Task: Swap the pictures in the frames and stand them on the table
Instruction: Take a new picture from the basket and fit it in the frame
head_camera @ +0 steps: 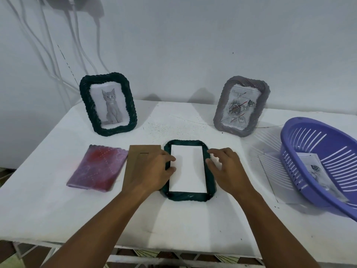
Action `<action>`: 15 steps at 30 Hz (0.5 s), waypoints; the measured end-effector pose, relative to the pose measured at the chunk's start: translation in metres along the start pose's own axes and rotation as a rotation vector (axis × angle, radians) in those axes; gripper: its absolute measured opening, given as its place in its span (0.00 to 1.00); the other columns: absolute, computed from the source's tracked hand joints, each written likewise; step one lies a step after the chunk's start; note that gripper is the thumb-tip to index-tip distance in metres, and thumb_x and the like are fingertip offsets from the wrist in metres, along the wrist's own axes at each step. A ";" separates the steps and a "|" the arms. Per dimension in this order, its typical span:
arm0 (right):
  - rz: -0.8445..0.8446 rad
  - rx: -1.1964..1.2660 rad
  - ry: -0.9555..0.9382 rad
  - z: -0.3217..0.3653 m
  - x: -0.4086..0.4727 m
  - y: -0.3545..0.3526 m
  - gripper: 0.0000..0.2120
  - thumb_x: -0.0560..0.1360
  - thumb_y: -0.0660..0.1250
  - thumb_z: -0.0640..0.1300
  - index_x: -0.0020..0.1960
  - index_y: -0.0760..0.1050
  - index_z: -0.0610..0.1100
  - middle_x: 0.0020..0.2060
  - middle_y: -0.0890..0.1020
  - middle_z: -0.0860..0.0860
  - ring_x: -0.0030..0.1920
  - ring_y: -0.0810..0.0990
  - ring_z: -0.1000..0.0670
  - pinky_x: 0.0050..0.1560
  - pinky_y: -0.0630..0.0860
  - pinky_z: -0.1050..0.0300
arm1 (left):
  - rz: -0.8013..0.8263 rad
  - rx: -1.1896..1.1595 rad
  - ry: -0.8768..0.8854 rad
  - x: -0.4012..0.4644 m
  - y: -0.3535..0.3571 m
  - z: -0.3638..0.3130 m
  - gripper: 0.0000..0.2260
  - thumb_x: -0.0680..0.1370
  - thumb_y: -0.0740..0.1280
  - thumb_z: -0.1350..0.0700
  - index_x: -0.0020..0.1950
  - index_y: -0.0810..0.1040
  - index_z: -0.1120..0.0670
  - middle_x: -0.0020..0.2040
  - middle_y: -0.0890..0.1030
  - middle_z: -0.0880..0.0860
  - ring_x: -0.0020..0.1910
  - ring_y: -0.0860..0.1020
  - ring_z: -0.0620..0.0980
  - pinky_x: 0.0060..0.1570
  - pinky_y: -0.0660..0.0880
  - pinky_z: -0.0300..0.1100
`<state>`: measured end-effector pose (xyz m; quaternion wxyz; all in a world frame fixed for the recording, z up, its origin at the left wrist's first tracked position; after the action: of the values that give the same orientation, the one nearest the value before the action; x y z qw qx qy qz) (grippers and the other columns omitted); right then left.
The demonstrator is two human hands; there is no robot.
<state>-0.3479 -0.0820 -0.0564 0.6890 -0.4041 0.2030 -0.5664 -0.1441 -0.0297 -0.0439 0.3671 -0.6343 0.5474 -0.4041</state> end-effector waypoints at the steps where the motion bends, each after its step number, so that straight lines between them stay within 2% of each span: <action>1: -0.027 0.021 -0.003 -0.005 -0.004 -0.002 0.14 0.77 0.65 0.48 0.63 0.75 0.49 0.53 0.75 0.51 0.55 0.71 0.49 0.53 0.67 0.61 | -0.014 0.017 0.022 -0.001 -0.001 0.000 0.14 0.76 0.67 0.47 0.61 0.79 0.47 0.60 0.78 0.44 0.54 0.75 0.44 0.52 0.64 0.33; 5: -0.062 0.096 0.007 -0.022 -0.018 0.001 0.14 0.78 0.63 0.47 0.63 0.74 0.49 0.54 0.73 0.55 0.56 0.72 0.50 0.56 0.72 0.56 | -0.067 -0.011 0.046 -0.007 -0.002 0.000 0.14 0.76 0.68 0.48 0.60 0.80 0.49 0.57 0.80 0.45 0.51 0.75 0.43 0.49 0.62 0.30; 7: -0.078 0.126 0.017 -0.027 -0.019 0.003 0.14 0.78 0.63 0.46 0.63 0.75 0.47 0.55 0.75 0.54 0.56 0.72 0.50 0.57 0.73 0.55 | -0.137 -0.070 0.023 -0.010 -0.005 0.004 0.11 0.75 0.69 0.51 0.57 0.82 0.51 0.52 0.81 0.47 0.48 0.74 0.43 0.50 0.66 0.31; 9: -0.084 0.131 0.017 -0.029 -0.019 0.005 0.14 0.78 0.64 0.45 0.63 0.75 0.46 0.56 0.76 0.51 0.56 0.72 0.51 0.58 0.72 0.54 | -0.214 -0.167 -0.039 -0.016 -0.007 0.016 0.10 0.75 0.70 0.54 0.55 0.82 0.52 0.52 0.80 0.48 0.51 0.75 0.46 0.54 0.73 0.41; 11: -0.098 0.112 -0.005 -0.028 -0.020 0.005 0.14 0.78 0.64 0.45 0.63 0.75 0.45 0.56 0.77 0.50 0.56 0.71 0.51 0.58 0.71 0.56 | -0.272 -0.184 -0.106 -0.025 -0.006 0.030 0.09 0.74 0.69 0.55 0.54 0.81 0.54 0.54 0.78 0.50 0.56 0.74 0.52 0.55 0.74 0.51; 15: -0.129 0.066 -0.054 -0.026 -0.022 0.004 0.13 0.77 0.65 0.44 0.61 0.76 0.45 0.50 0.79 0.51 0.53 0.71 0.51 0.54 0.70 0.57 | -0.354 -0.004 -0.263 -0.051 -0.009 0.049 0.18 0.72 0.65 0.46 0.58 0.77 0.53 0.57 0.74 0.56 0.58 0.70 0.59 0.54 0.70 0.55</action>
<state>-0.3702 -0.0699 -0.0791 0.6692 -0.4085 0.1390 -0.6050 -0.0994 0.0232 -0.0612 0.3573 -0.7685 0.3756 -0.3752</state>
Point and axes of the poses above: each hand's wrist, its own x-axis towards the middle knuckle, its own y-axis out of the palm, z = x × y, the point moved 7 cm from there along x, towards the middle knuckle
